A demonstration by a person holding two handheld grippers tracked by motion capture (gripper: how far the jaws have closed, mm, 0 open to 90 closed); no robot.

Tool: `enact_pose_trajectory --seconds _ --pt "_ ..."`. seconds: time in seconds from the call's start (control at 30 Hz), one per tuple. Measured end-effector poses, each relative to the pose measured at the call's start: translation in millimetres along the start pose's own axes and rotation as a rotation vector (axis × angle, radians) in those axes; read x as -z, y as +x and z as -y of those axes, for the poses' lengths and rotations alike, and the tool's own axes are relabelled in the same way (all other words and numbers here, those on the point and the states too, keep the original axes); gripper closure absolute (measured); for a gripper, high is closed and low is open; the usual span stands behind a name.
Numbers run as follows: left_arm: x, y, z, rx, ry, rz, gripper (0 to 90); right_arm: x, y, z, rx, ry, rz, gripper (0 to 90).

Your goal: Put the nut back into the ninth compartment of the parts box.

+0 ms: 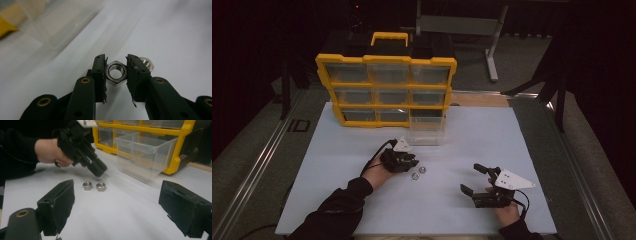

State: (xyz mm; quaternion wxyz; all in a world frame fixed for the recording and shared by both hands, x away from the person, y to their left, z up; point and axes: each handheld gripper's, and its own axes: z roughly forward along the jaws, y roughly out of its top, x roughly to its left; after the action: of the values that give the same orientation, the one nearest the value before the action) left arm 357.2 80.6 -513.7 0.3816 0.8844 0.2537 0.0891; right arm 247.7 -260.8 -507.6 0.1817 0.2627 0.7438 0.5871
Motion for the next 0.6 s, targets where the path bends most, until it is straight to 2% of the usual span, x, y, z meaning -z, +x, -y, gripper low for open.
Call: enact_pose_trajectory --seconds 0.07,0.2,0.4,0.6 --pt "14.4 0.9 -8.9 0.014 -0.03 0.001 69.1 -0.2 0.0 0.0 0.0 0.0 0.001 13.3" --pt "28.3 3.2 -19.7 0.025 -0.059 -0.002 69.1 -0.7 0.1 0.0 0.0 0.002 0.0 13.3" --pt "44.4 9.6 -36.1 0.034 -0.094 -0.008 69.1 -0.6 -0.5 0.1 -0.001 0.001 0.0 13.3" --pt "54.0 14.9 -53.1 0.033 -0.122 -0.034 69.0 -0.5 -0.6 0.1 -0.001 0.0 0.0 13.3"
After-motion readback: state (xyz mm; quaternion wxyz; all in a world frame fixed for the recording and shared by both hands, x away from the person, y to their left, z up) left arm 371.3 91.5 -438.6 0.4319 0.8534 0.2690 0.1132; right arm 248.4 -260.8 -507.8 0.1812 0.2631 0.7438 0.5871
